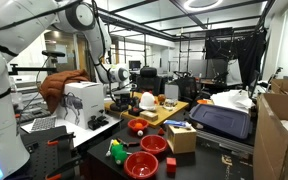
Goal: Put the white ball inside the red bowl
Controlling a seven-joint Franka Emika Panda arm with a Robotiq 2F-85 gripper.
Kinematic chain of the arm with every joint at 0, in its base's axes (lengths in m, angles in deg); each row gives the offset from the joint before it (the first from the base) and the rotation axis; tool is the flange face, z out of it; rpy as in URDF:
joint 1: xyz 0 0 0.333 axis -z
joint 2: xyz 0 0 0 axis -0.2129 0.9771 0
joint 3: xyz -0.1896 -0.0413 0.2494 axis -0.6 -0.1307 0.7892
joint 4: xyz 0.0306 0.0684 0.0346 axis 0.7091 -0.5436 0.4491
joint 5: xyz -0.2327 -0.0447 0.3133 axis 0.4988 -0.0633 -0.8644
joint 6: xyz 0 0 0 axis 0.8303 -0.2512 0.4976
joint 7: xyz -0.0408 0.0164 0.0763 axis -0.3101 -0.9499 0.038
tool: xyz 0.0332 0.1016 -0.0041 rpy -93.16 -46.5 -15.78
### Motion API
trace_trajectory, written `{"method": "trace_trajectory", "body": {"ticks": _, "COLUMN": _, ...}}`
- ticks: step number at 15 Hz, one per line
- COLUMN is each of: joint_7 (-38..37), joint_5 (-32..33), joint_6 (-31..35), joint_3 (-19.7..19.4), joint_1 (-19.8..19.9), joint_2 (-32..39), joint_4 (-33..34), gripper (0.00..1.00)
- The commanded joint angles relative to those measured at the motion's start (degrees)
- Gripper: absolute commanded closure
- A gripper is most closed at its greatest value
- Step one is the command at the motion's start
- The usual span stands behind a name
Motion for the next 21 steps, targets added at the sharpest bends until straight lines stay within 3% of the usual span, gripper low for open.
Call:
{"method": "trace_trajectory", "body": {"ticks": 1, "joint_7": 5.5, "joint_5": 0.4, "joint_6": -1.3, "joint_3": -2.3, "joint_1": 0.3, "joint_2": 9.3, "joint_4": 13.0, "gripper": 0.0}}
{"method": "trace_trajectory", "body": {"ticks": 10, "joint_7": 22.3, "joint_5": -0.4, "joint_6": -8.6, "joint_3": -3.3, "joint_1": 4.5, "joint_2": 25.6, "joint_4": 32.3, "gripper": 0.0}}
{"method": "trace_trajectory", "body": {"ticks": 21, "joint_7": 32.5, "joint_5": -5.6, "joint_6": -26.6, "joint_3": 0.8, "joint_1": 6.8, "joint_2": 28.0, "joint_4": 41.7, "gripper": 0.0}}
